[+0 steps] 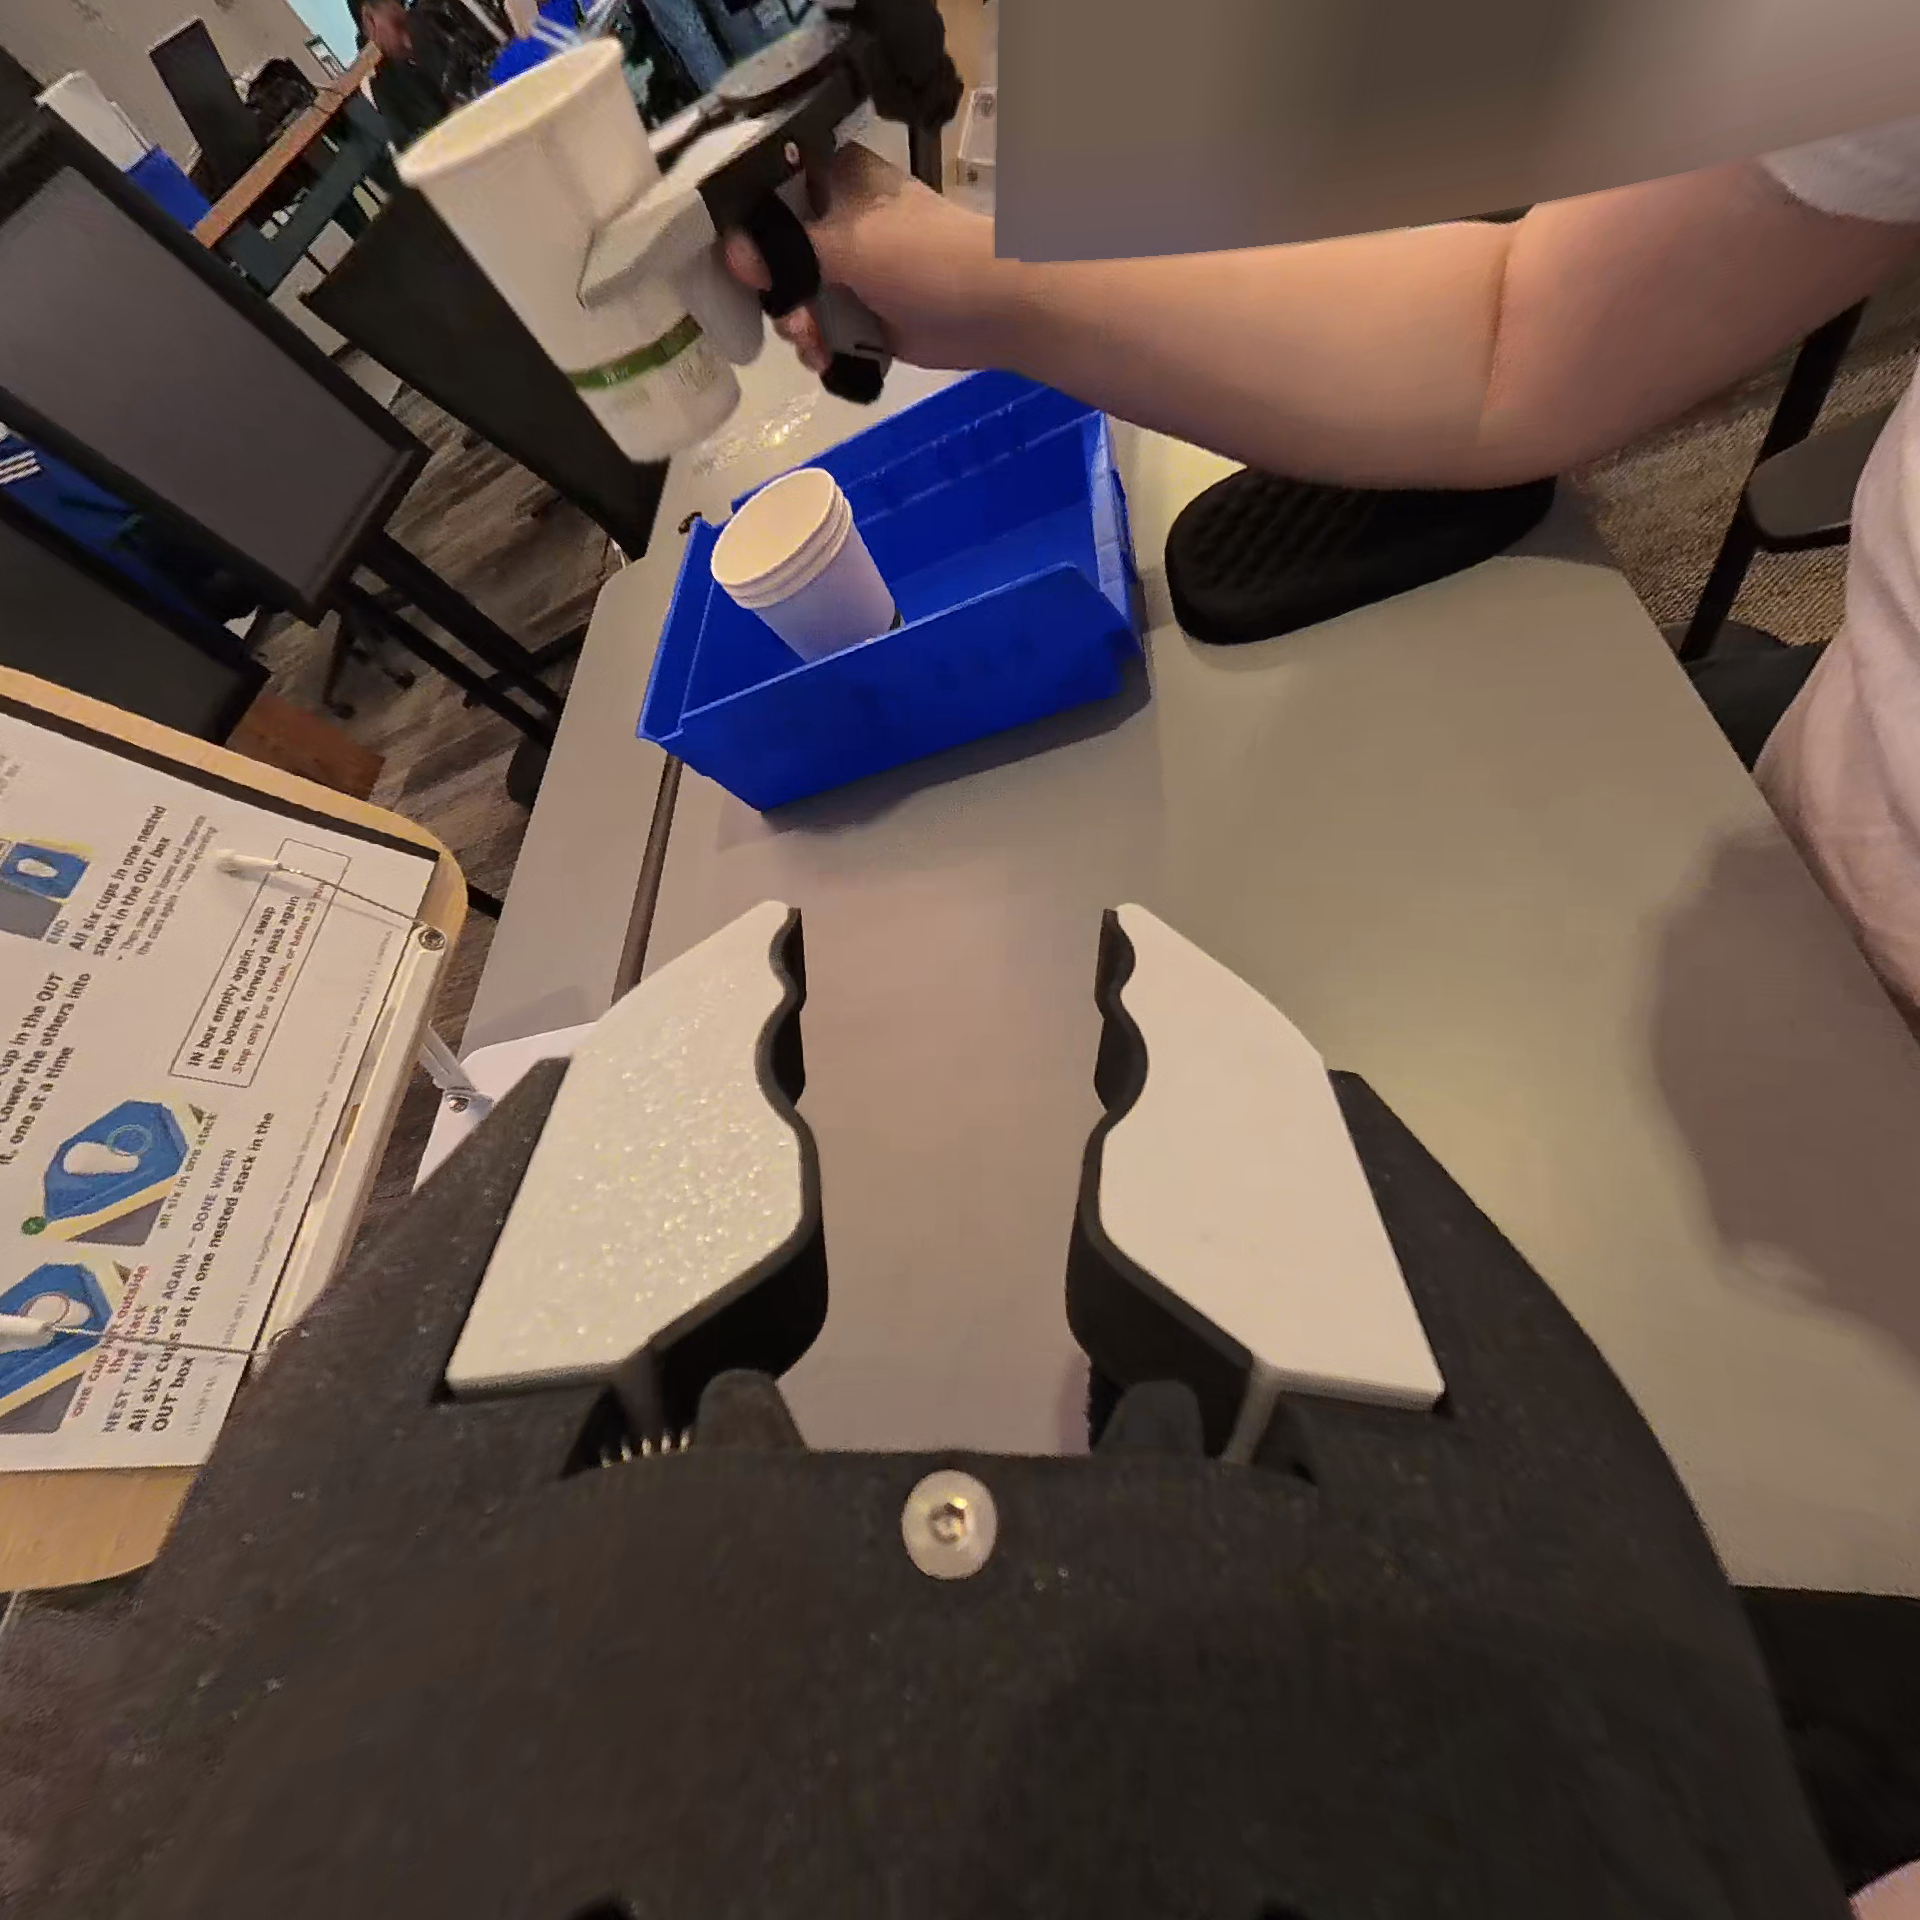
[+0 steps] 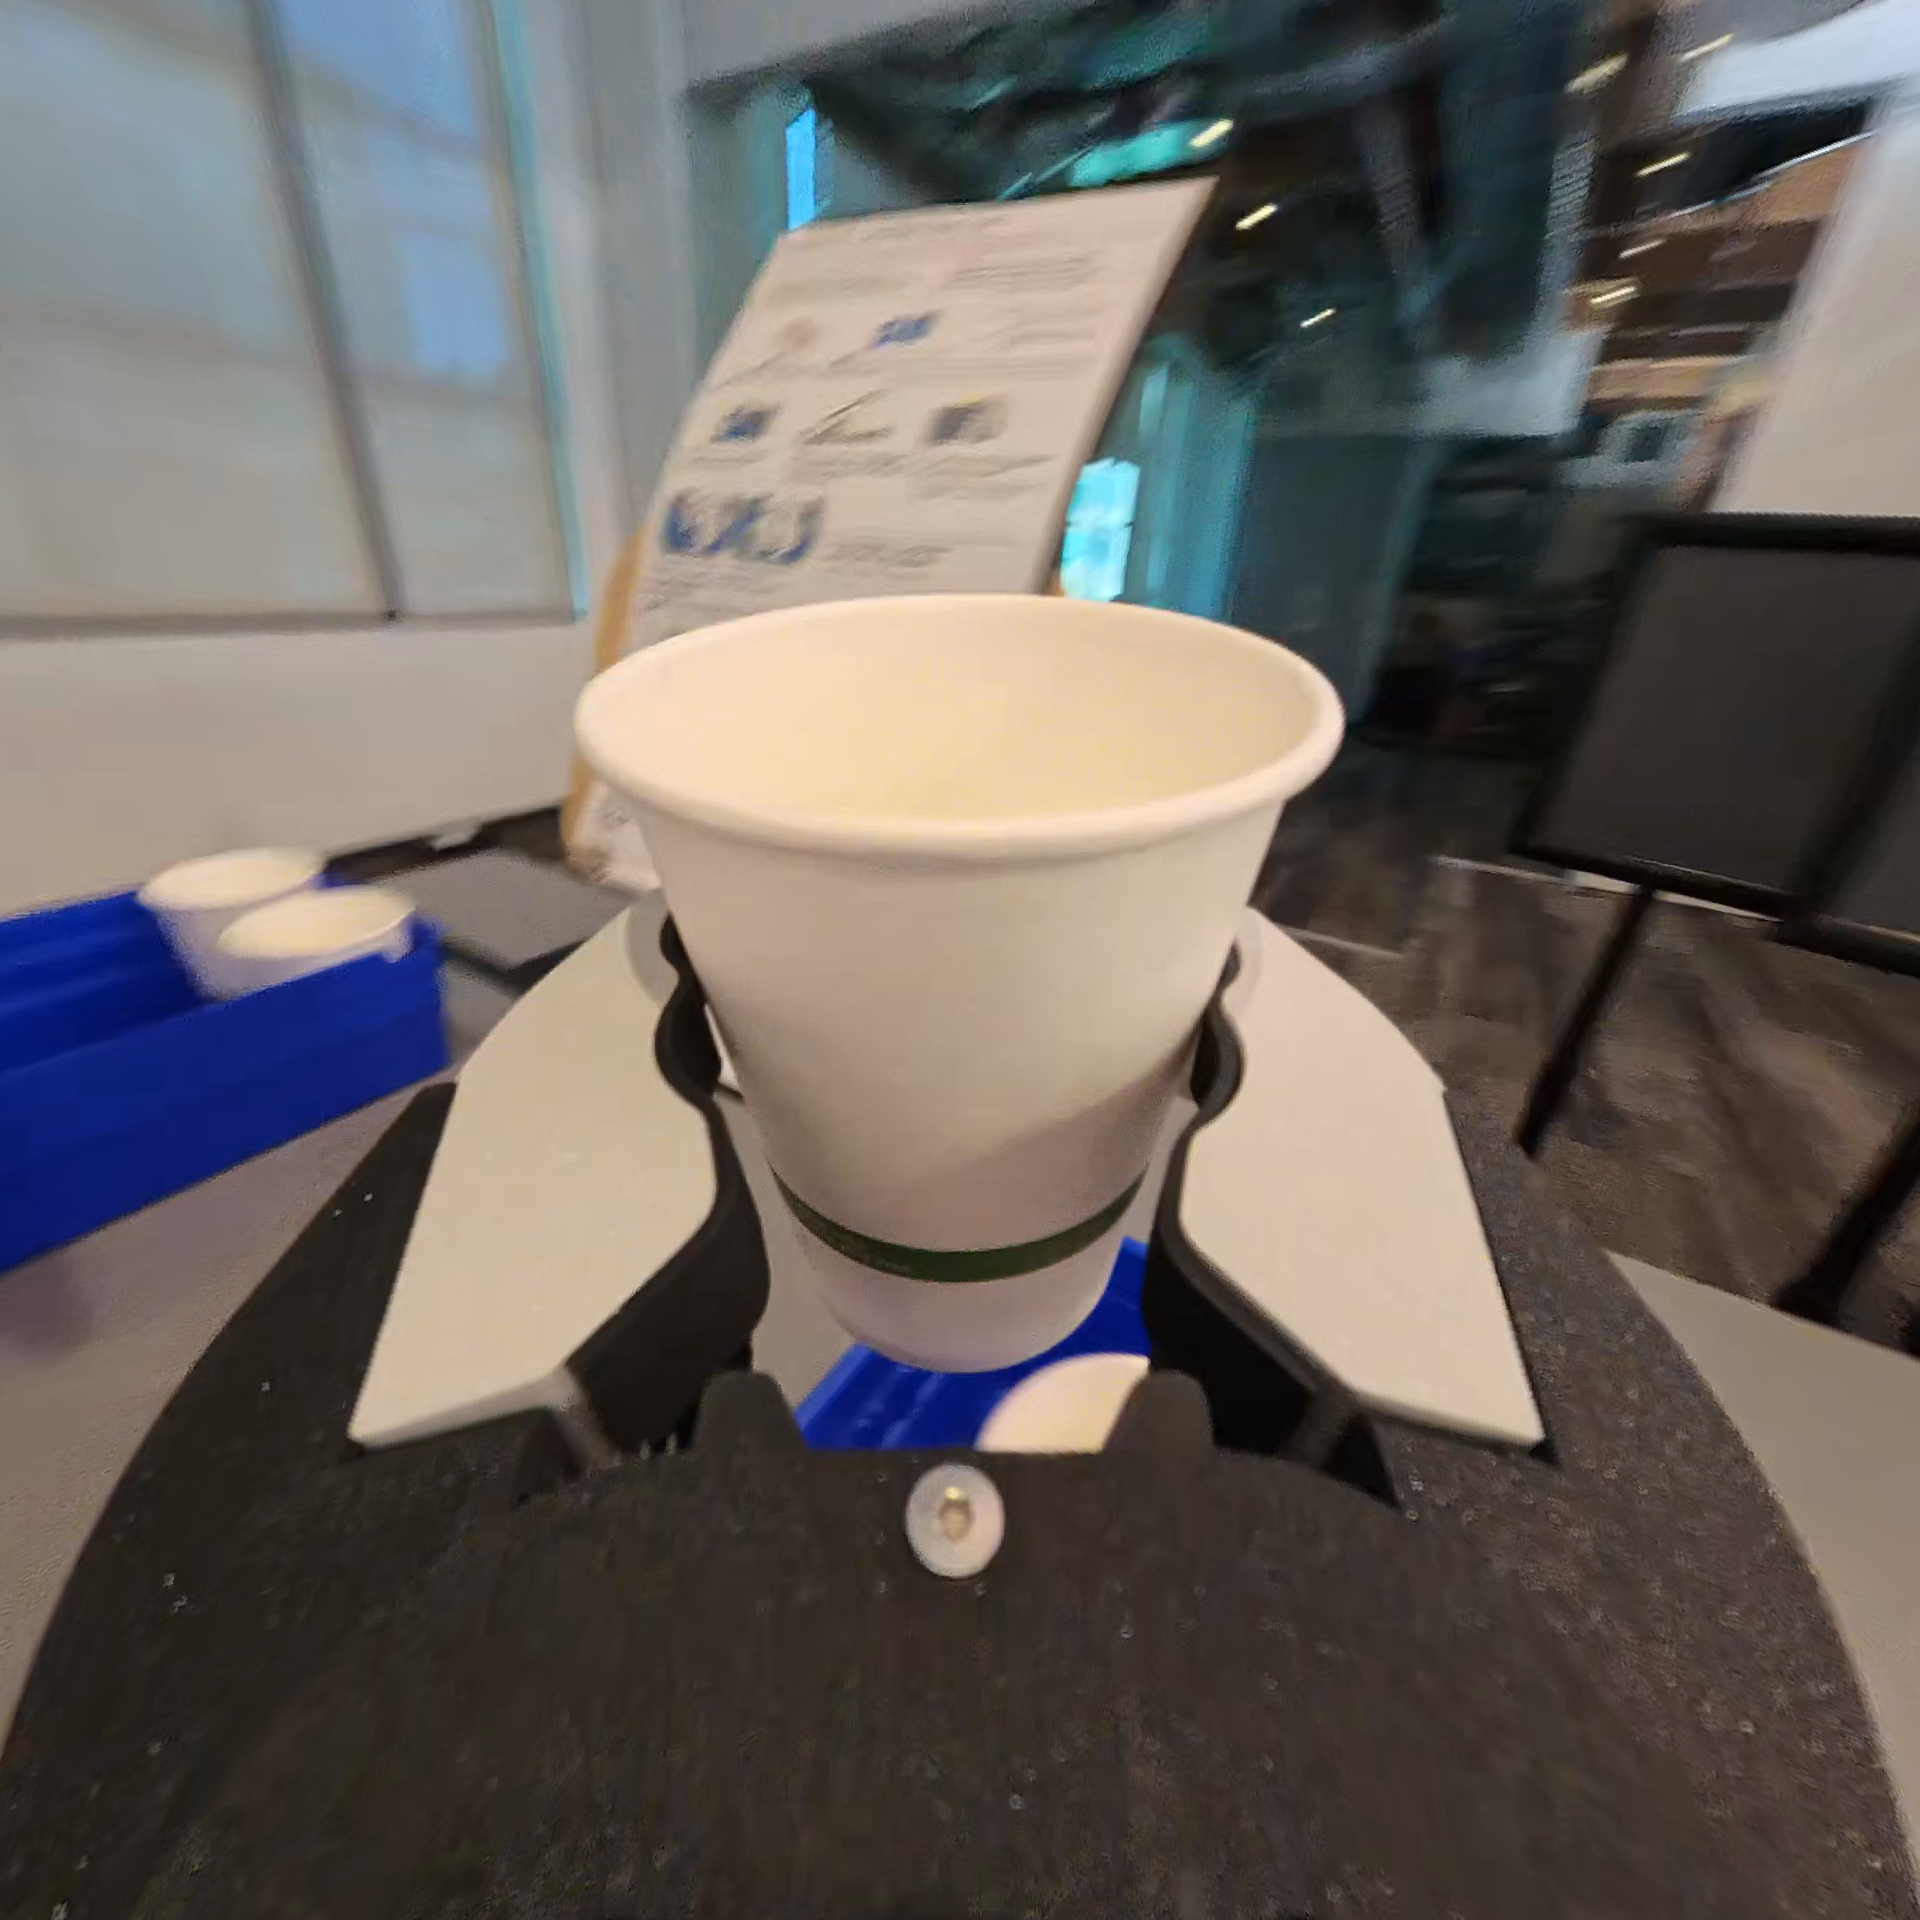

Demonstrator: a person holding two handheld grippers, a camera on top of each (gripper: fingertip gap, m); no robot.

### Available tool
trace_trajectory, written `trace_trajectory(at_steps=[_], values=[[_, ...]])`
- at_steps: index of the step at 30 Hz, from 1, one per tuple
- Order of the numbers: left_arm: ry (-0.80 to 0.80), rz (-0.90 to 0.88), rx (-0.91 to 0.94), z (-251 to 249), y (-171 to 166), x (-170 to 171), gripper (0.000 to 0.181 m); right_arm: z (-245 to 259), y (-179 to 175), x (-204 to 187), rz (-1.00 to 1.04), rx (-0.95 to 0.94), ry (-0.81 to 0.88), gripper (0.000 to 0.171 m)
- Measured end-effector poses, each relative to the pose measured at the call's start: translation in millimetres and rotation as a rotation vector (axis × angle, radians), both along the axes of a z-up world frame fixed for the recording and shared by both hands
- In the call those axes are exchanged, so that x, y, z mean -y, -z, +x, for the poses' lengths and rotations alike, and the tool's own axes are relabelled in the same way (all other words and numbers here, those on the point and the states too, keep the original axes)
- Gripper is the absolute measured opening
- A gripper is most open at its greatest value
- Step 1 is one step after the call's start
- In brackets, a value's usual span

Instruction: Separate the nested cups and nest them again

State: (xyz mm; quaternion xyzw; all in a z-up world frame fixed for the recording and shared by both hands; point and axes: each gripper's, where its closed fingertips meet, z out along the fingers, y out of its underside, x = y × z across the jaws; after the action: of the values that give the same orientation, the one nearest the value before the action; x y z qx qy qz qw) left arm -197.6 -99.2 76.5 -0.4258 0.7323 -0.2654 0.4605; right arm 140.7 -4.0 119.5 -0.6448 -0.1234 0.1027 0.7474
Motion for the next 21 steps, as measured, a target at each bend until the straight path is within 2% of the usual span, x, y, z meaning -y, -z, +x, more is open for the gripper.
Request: trace_trajectory(at_steps=[2,5,11,21], values=[[0.004,0.007,-0.016,1,3,1,0.054,32,13,-1,-0.024,-0.087,0.026,0.090],[0.010,0.018,-0.042,3,8,4,0.054,52,38,-9,-0.108,-0.136,0.021,0.090],[0.019,0.031,-0.074,5,15,6,0.054,55,79,-25,-0.231,-0.102,-0.004,0.090],[0.025,0.046,-0.103,5,21,7,0.053,51,112,-25,-0.396,-0.007,-0.054,0.091]])
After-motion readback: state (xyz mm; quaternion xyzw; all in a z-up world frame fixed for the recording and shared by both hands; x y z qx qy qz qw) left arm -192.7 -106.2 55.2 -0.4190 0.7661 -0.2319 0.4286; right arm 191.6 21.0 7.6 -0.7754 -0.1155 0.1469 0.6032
